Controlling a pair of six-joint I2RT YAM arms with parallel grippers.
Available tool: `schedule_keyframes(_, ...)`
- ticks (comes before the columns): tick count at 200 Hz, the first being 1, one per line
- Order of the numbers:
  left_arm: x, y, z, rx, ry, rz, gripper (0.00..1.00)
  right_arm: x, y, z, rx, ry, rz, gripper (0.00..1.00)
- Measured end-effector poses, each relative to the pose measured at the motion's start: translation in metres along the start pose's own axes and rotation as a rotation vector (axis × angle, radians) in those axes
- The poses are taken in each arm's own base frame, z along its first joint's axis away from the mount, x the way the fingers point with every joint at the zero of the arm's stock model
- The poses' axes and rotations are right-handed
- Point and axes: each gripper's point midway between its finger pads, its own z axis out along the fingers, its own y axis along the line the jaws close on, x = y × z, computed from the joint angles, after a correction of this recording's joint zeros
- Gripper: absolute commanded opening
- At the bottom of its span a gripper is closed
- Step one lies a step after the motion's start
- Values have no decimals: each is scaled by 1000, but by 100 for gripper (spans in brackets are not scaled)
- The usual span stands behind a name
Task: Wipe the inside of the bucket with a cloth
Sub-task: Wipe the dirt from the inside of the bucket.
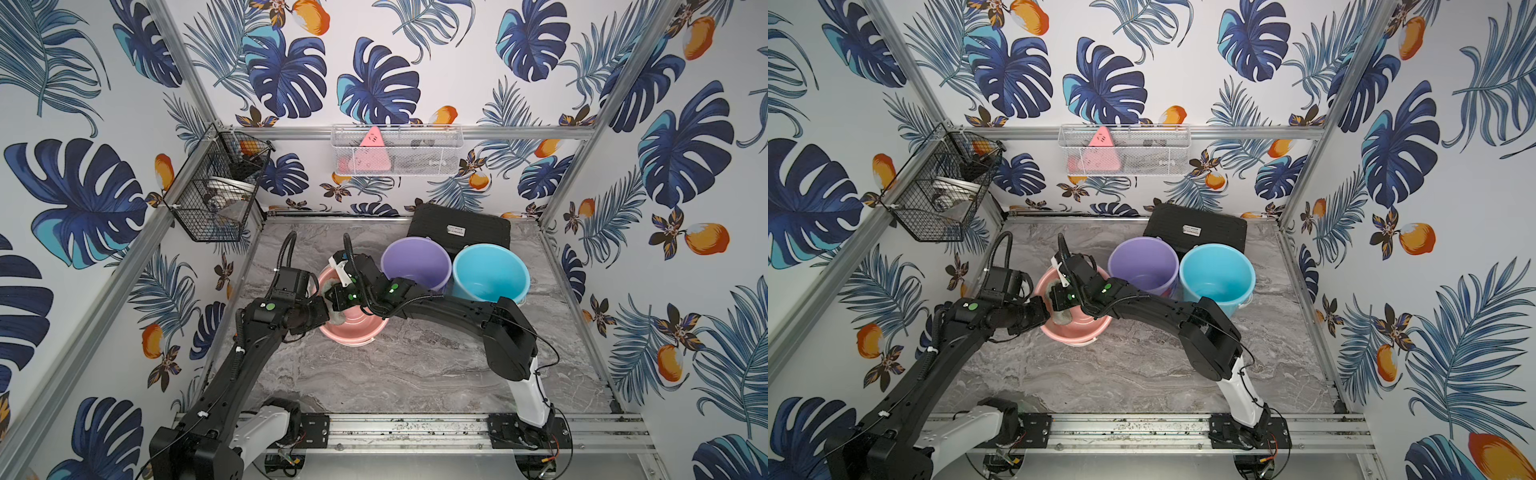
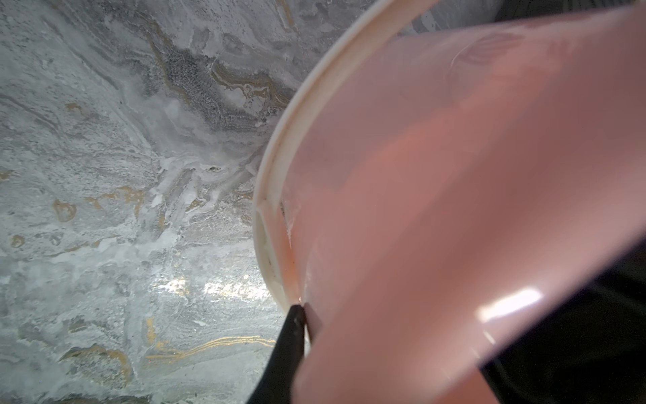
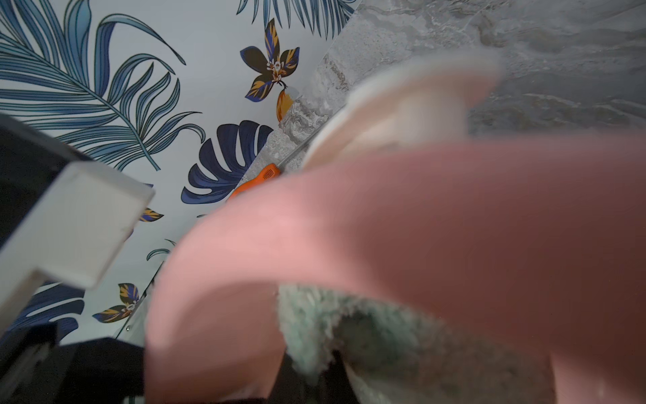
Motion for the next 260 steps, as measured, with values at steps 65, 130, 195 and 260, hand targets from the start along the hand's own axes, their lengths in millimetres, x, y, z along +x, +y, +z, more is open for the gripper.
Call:
schedule_keyframes(65, -2, 3, 2, -13, 5, -15, 0, 36, 9, -7, -55, 101, -91, 0)
schedule_keyframes(130, -14, 2, -3, -23, -29, -20, 0, 74, 8, -25, -31, 241, -183, 0)
schedule_keyframes(195, -9, -2, -4, 9, -20, -20, 0, 28, 4, -22, 69, 70, -197, 0)
schedule_keyframes(260, 3, -2, 2, 35, 13, -26, 0, -17, -4, -4, 164, -137, -169, 0)
